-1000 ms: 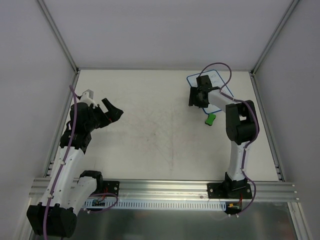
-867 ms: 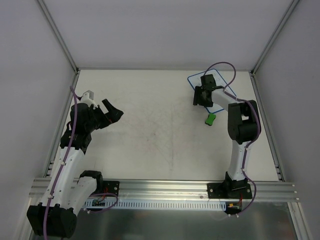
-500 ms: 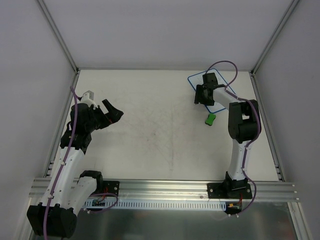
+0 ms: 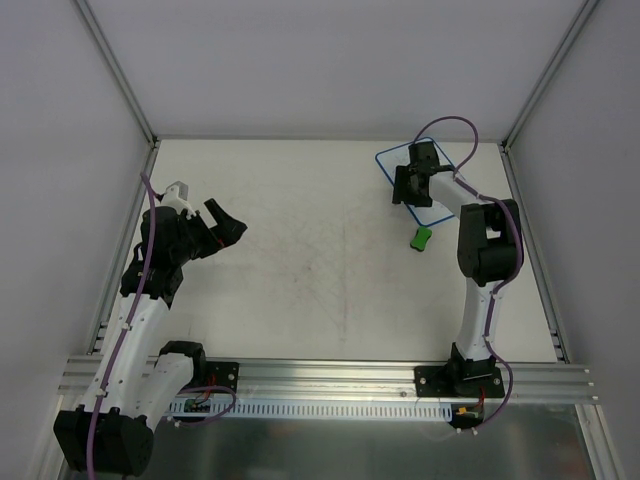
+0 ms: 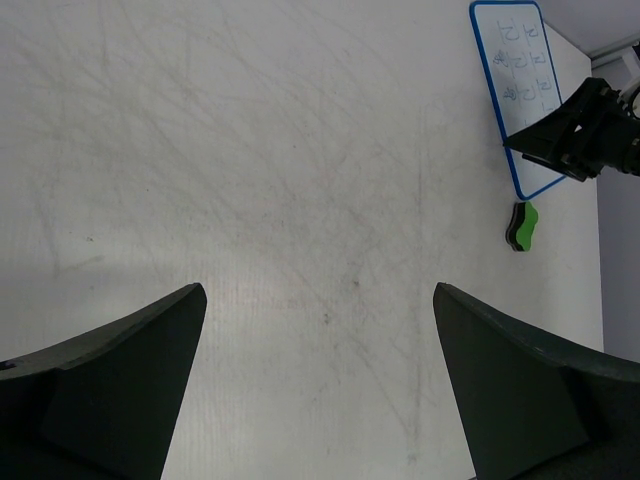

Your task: Erase the whiteboard

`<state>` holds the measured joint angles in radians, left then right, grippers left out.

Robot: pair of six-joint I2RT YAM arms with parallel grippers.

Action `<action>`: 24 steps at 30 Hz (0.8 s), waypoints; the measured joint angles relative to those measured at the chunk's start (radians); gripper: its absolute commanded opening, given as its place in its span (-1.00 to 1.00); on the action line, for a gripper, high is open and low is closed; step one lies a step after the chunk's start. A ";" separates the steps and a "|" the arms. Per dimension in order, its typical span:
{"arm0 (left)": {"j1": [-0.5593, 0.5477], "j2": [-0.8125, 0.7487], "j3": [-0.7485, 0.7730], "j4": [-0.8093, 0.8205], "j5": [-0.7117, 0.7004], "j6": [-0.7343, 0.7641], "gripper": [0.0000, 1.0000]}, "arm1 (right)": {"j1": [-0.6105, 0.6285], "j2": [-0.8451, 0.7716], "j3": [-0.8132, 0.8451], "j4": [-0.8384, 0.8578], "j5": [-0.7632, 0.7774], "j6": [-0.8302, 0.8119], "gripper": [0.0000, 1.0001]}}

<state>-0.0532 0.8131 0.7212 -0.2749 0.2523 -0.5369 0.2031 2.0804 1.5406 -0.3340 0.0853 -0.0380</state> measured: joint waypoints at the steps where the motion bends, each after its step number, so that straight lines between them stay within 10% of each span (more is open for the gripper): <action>1: 0.000 0.001 0.000 0.000 0.000 0.001 0.98 | -0.002 0.000 0.000 0.000 0.002 0.000 0.22; 24: 0.000 0.098 0.019 0.000 0.000 0.005 0.97 | 0.059 0.030 0.009 -0.002 -0.181 0.109 0.17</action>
<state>-0.0532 0.9112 0.7403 -0.2752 0.2527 -0.5323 0.2623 2.1105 1.5494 -0.3355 -0.0956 0.0711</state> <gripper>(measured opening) 0.987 0.591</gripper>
